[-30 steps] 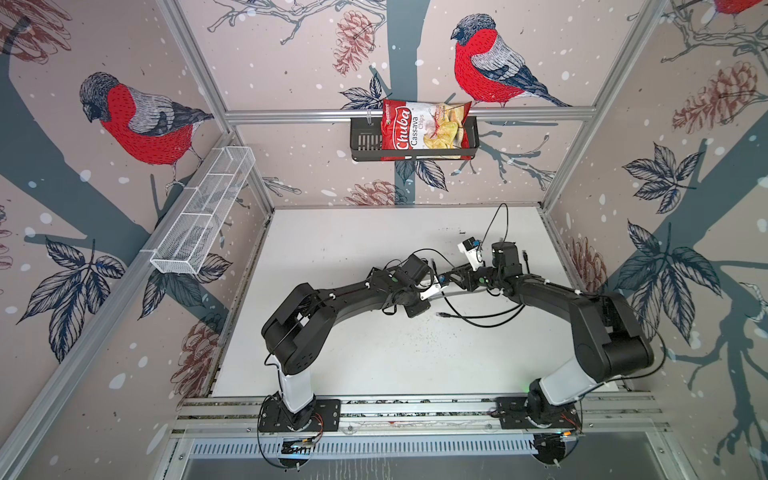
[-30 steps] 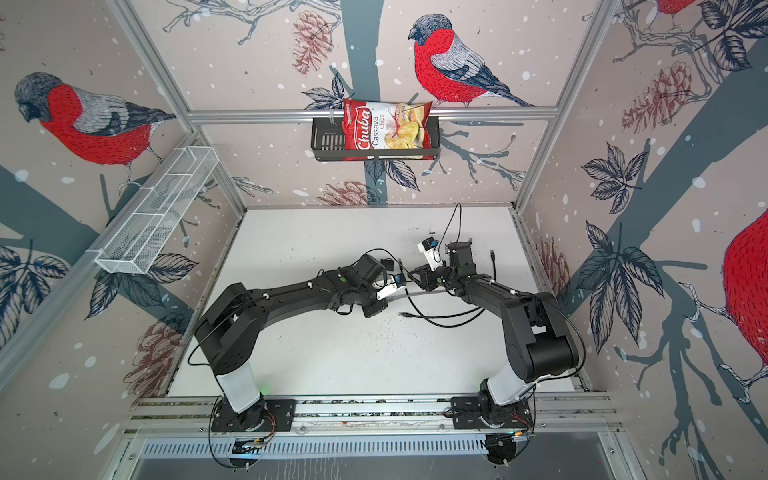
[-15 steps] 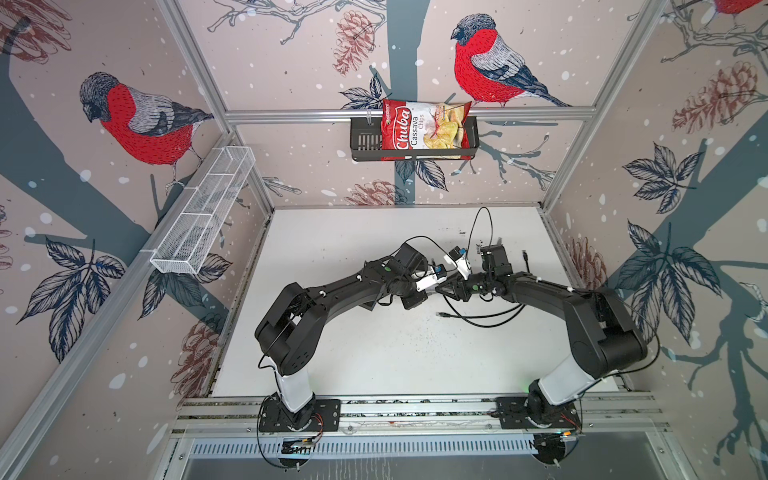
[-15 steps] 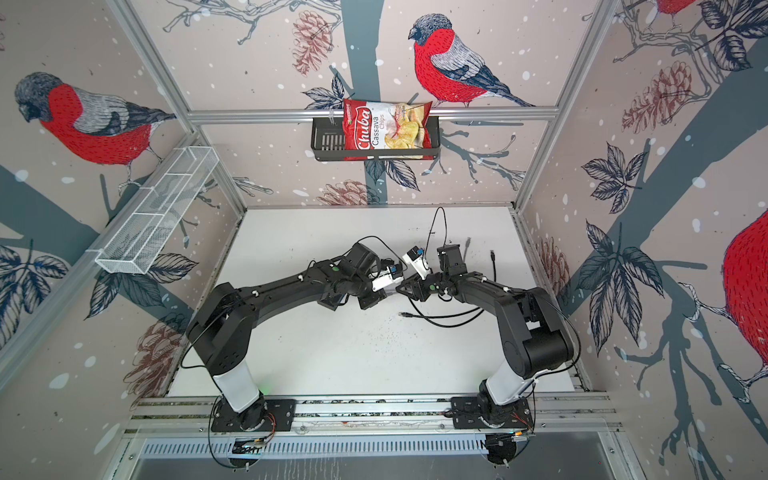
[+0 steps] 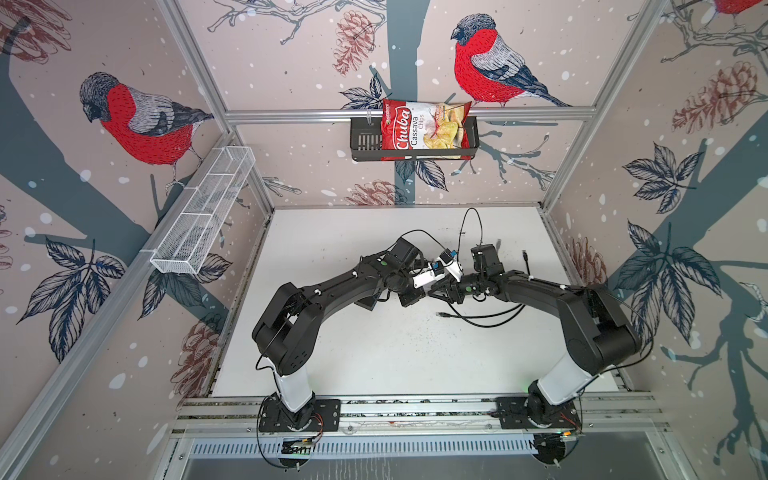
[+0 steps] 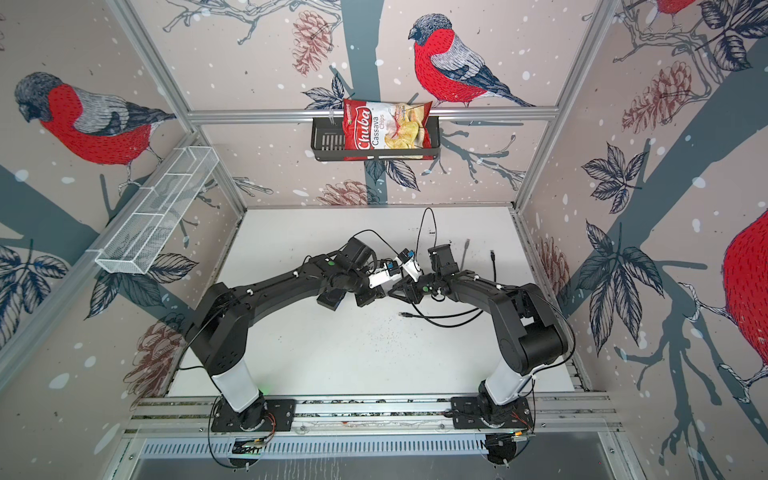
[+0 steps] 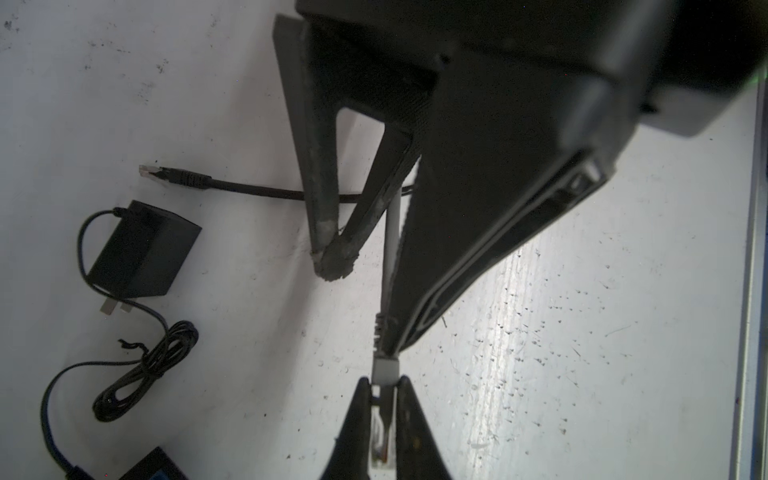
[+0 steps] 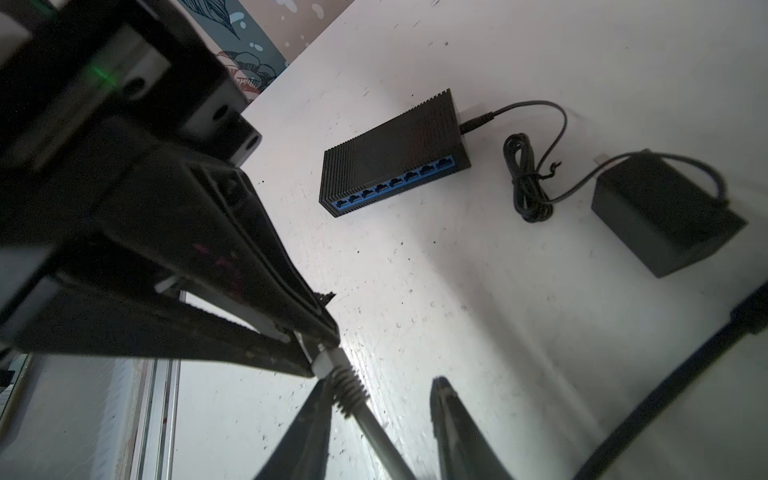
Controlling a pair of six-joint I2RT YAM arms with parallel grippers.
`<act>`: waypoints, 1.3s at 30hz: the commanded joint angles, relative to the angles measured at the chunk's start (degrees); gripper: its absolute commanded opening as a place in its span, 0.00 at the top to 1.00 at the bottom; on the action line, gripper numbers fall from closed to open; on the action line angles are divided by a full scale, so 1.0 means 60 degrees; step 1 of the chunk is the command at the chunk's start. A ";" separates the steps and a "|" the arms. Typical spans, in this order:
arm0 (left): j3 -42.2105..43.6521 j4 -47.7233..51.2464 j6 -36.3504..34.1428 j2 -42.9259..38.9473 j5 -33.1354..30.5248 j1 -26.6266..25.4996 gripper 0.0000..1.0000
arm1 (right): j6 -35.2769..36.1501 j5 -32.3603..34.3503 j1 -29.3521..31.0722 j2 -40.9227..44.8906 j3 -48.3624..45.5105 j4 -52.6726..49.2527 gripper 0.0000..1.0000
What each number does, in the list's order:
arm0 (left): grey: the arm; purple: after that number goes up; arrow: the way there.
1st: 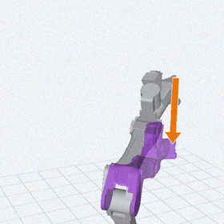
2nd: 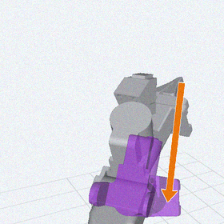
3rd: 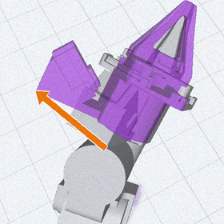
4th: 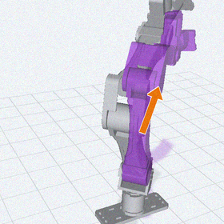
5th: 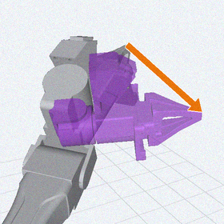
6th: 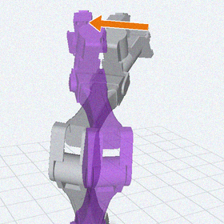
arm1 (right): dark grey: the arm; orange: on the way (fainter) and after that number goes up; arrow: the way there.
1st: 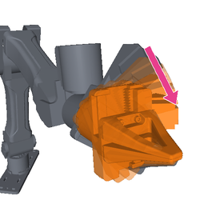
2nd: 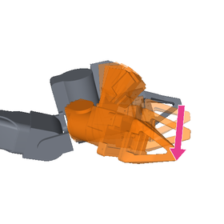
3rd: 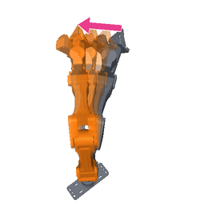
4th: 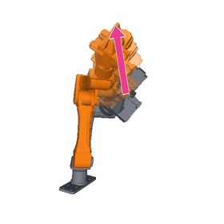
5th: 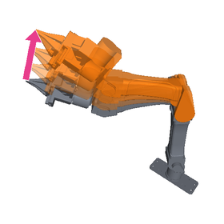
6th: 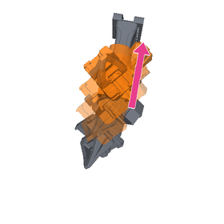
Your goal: Insert the plug into the switch port
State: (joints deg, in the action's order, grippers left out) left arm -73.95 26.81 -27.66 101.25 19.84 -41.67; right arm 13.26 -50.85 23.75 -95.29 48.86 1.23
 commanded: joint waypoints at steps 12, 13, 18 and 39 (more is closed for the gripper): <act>-0.0237 0.0234 -0.0152 0.0039 0.0523 0.0222 0.87 | -0.0026 0.0610 0.0266 -0.0096 0.0029 0.0132 0.60; -0.0241 0.0234 -0.0160 0.0061 0.0546 0.0222 0.87 | -0.0019 0.0820 0.0328 -0.0013 -0.0026 0.0217 0.60; -0.0224 0.0165 -0.0144 0.0042 0.0609 0.0267 0.87 | 0.0190 0.1325 0.0656 0.0293 -0.0189 0.0484 0.66; 0.1078 -0.1364 0.1580 0.0440 0.0518 0.0485 0.80 | -0.1207 0.3609 0.0802 0.0877 -0.0645 0.1646 0.63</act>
State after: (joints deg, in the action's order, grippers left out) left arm -68.79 20.21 -22.52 102.96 23.68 -38.87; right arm 8.45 -34.59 28.10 -91.35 45.52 5.72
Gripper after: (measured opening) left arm 0.202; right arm 0.364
